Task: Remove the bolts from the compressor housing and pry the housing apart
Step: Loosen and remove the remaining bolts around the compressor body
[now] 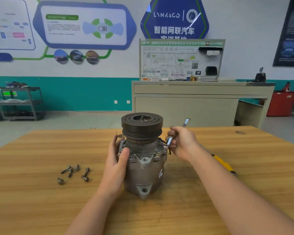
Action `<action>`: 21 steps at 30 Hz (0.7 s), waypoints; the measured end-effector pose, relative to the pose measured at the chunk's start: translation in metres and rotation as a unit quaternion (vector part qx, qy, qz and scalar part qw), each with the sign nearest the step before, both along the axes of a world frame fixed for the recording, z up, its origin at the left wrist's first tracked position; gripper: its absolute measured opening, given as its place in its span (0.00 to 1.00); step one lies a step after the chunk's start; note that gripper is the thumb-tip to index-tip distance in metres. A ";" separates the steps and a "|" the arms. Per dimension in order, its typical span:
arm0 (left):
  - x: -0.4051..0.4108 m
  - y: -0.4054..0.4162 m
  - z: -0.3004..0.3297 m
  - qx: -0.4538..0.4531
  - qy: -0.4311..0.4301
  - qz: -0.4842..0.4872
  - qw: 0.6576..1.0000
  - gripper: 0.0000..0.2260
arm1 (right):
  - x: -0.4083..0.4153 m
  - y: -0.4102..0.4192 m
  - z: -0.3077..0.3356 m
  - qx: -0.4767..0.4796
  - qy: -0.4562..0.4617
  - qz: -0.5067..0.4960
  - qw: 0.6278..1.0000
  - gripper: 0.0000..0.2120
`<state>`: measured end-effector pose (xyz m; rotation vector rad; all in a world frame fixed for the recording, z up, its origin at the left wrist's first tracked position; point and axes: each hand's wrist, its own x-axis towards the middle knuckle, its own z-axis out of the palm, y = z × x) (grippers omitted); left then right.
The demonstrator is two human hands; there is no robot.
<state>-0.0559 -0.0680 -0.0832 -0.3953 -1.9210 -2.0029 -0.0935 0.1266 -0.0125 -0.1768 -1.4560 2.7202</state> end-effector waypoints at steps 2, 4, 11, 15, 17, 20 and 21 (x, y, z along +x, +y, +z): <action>0.000 0.001 0.000 -0.014 -0.004 -0.005 1.000 0.36 | -0.002 0.002 0.005 0.030 0.000 0.063 0.998 0.08; 0.000 0.001 -0.001 -0.023 -0.003 -0.008 1.000 0.35 | 0.006 0.009 0.012 0.000 0.021 0.066 0.998 0.10; 0.000 0.005 0.000 -0.013 -0.005 0.006 1.000 0.35 | 0.054 0.026 0.000 -0.001 0.217 -0.104 0.971 0.09; 0.000 0.006 -0.002 -0.009 -0.009 0.014 1.000 0.32 | 0.070 0.016 -0.016 0.146 0.276 -0.165 0.936 0.08; 0.000 0.006 -0.003 -0.014 -0.008 0.021 1.000 0.31 | 0.078 0.010 -0.024 0.215 0.311 -0.195 0.905 0.04; -0.001 0.006 -0.004 -0.026 0.005 0.028 0.999 0.30 | 0.090 0.000 -0.034 0.302 0.369 -0.237 0.846 0.07; -0.002 0.006 -0.004 -0.030 0.005 0.029 0.999 0.30 | 0.092 -0.003 -0.036 0.331 0.381 -0.252 0.826 0.06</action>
